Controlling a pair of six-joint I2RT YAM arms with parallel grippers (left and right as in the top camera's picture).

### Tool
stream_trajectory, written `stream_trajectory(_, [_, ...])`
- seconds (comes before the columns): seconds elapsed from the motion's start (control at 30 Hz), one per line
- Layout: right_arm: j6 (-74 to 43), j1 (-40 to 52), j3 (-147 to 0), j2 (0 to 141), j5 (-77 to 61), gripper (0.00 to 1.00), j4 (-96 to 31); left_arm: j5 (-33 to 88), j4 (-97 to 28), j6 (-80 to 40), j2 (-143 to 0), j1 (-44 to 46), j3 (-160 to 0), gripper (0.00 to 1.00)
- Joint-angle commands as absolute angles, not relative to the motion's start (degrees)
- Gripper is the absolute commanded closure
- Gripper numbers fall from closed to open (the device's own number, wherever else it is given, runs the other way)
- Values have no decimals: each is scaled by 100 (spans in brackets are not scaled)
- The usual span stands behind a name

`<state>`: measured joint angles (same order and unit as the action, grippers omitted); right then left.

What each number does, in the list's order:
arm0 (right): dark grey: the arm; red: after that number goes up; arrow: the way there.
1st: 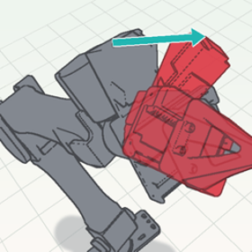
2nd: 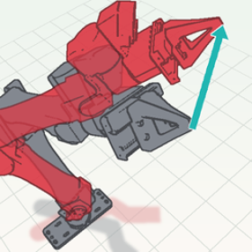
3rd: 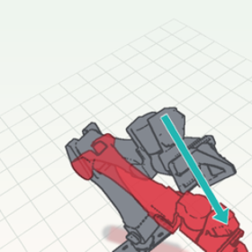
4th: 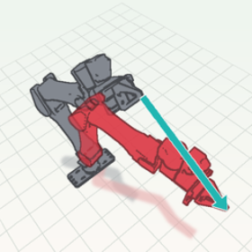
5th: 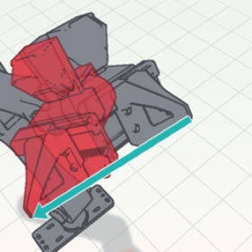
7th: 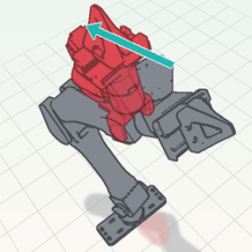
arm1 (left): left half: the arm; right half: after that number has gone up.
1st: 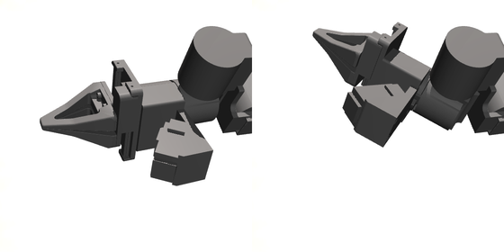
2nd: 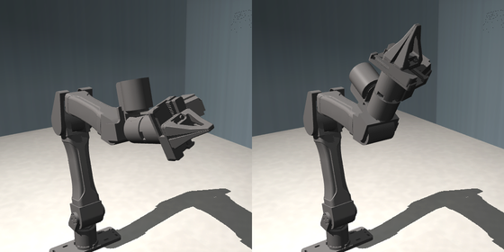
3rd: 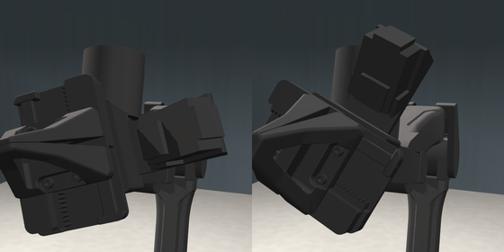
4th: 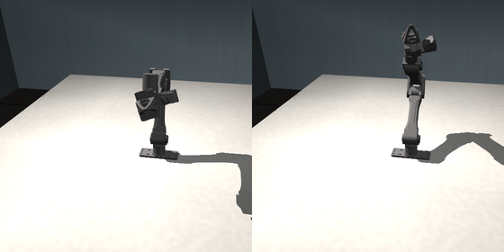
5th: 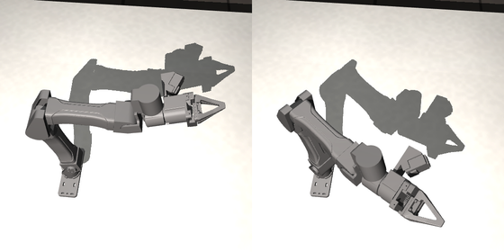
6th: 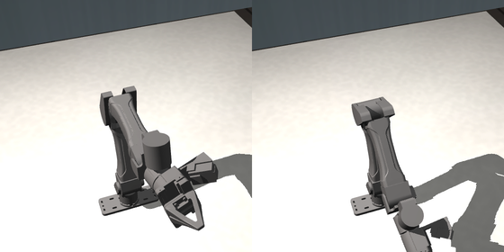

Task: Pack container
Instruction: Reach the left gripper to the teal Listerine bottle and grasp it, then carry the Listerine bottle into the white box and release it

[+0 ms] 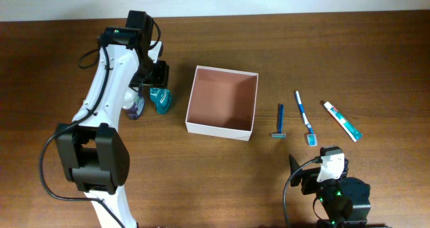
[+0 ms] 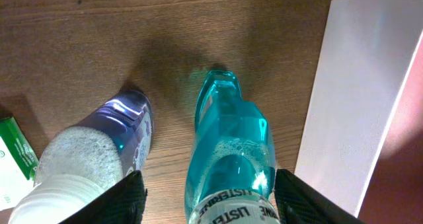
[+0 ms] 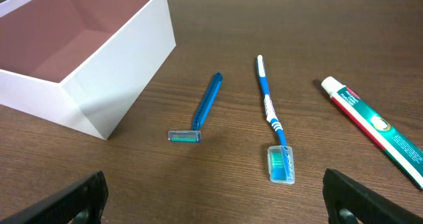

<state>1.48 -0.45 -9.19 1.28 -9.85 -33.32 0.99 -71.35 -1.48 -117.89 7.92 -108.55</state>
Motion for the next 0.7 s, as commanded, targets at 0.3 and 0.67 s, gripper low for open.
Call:
stream_trajectory(0.3, [99,-78,-884,84,-1035,1,-3336,43,-7255,132,-12160,886,-10879,48])
stream_trajectory(0.67, [99,-78,-884,84,-1035,1,-3336,174,-7627,132,-12158,893,-11354,86])
